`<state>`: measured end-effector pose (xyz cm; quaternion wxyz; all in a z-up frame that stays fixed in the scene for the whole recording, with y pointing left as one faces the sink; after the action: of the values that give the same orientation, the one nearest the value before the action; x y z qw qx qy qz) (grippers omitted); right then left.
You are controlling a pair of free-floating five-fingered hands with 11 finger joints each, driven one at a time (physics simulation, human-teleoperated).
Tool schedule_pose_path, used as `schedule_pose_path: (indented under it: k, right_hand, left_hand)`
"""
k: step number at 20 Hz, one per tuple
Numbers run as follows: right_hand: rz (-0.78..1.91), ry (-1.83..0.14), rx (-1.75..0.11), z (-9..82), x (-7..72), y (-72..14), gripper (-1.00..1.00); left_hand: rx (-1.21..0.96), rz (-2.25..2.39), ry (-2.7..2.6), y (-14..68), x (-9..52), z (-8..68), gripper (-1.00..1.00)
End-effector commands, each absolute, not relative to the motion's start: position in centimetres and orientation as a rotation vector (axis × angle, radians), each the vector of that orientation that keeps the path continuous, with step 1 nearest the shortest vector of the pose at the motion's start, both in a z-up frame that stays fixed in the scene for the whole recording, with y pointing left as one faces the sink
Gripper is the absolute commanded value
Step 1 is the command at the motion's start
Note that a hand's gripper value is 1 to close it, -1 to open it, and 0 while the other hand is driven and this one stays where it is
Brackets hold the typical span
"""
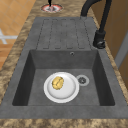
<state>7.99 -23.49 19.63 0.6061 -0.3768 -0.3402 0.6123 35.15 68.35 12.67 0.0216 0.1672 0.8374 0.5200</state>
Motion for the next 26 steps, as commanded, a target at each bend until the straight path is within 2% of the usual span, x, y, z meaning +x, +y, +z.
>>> schedule_pose_path:
  k: [1, 11, 26]
  right_hand:
    - [1.416, -0.787, -0.871, 19.6, 8.0, -23.5, 0.0]
    - [1.416, -0.787, -0.871, 19.6, 8.0, -23.5, 0.0]
    - [1.416, -0.787, -0.871, 19.6, 8.0, -23.5, 0.0]
  left_hand:
    - [0.61, 1.787, 2.535, 68.3, 34.6, 12.7, -1.0]
    - [0.85, 1.896, 2.522, 68.4, 32.1, 12.9, -1.0]
    - [0.882, 2.26, 2.366, 67.1, 31.5, 12.8, -1.0]
